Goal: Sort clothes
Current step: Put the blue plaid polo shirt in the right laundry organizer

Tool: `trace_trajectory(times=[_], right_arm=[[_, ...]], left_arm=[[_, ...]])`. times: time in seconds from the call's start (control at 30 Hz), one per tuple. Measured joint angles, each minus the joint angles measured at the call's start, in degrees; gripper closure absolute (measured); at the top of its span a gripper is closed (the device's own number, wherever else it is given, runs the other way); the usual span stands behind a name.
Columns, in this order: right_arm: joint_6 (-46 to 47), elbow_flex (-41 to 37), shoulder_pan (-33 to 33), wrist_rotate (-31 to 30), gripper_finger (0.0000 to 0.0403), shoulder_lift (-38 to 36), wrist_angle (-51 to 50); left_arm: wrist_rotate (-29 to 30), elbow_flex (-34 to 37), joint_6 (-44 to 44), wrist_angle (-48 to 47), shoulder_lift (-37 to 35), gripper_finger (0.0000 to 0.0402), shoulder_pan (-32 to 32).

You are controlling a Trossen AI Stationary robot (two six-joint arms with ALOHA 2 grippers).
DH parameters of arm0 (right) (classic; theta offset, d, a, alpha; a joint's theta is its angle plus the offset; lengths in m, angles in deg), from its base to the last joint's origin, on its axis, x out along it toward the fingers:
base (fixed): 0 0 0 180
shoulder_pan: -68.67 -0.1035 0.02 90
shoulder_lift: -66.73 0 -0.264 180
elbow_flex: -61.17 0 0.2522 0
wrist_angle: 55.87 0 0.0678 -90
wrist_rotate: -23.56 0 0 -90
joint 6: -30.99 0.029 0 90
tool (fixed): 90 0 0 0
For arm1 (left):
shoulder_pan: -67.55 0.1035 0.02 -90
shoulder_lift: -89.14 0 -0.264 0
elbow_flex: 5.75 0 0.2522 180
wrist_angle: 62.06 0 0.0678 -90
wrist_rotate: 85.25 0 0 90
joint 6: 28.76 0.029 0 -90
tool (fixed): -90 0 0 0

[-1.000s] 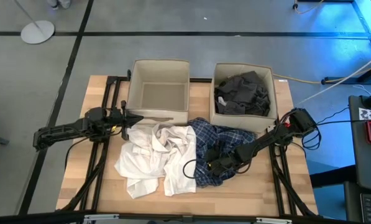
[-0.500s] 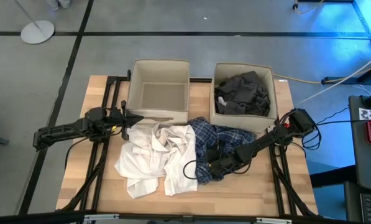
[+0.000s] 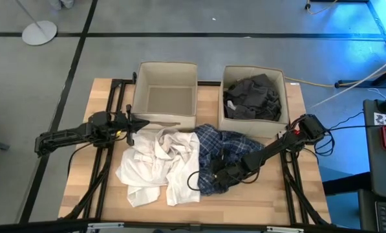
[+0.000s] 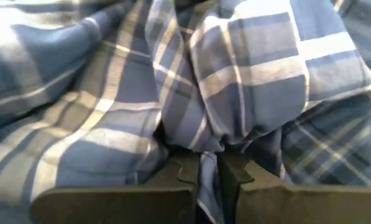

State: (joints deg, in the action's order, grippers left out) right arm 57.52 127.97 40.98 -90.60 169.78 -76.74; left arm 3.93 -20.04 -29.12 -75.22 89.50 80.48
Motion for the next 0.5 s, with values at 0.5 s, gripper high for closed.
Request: trace_trajectory(times=[0.5], right_arm=[[-7.46,3.00,-0.07,-9.41,0.0385,-14.90,1.26]], left_arm=[[0.00,0.00,-1.02,0.00,-0.02,0.0398,0.01]])
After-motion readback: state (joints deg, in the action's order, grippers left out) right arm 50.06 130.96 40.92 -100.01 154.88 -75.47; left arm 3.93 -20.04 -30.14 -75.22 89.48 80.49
